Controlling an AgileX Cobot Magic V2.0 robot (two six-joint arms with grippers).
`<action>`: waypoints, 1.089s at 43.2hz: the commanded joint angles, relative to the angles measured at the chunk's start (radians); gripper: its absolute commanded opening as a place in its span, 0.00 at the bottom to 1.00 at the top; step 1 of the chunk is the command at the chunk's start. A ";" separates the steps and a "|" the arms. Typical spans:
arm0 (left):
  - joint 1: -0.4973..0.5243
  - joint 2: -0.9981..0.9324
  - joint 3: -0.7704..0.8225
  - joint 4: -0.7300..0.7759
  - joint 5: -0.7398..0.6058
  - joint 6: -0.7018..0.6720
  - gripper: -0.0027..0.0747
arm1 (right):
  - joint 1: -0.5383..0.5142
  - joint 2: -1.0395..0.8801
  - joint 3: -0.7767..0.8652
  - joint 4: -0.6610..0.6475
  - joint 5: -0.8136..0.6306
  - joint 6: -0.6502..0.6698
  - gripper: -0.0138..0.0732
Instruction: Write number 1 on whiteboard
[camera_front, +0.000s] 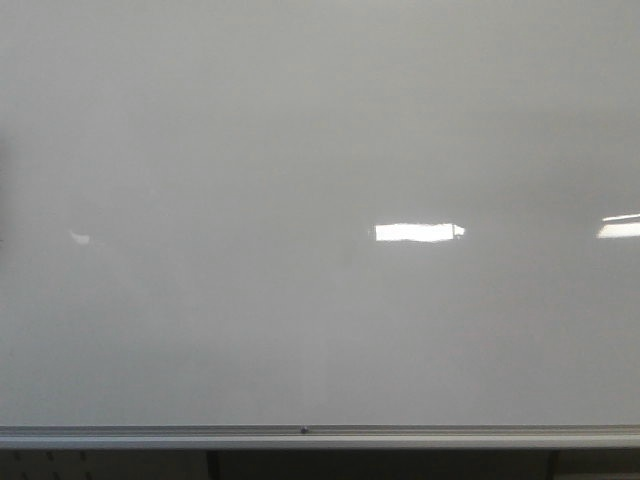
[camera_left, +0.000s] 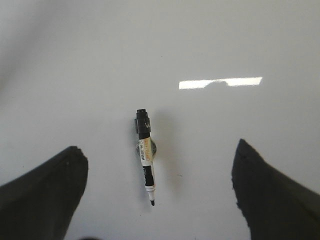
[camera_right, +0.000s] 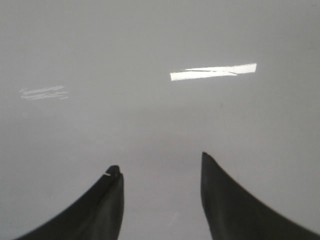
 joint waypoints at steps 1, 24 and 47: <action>0.000 0.060 -0.032 -0.015 -0.076 -0.008 0.81 | -0.006 0.014 -0.037 -0.011 -0.072 0.000 0.63; 0.002 0.731 -0.123 -0.004 -0.366 -0.008 0.81 | -0.006 0.014 -0.036 -0.011 -0.050 0.000 0.63; 0.090 1.048 -0.250 -0.033 -0.470 -0.008 0.81 | -0.006 0.014 -0.036 -0.011 -0.050 0.000 0.63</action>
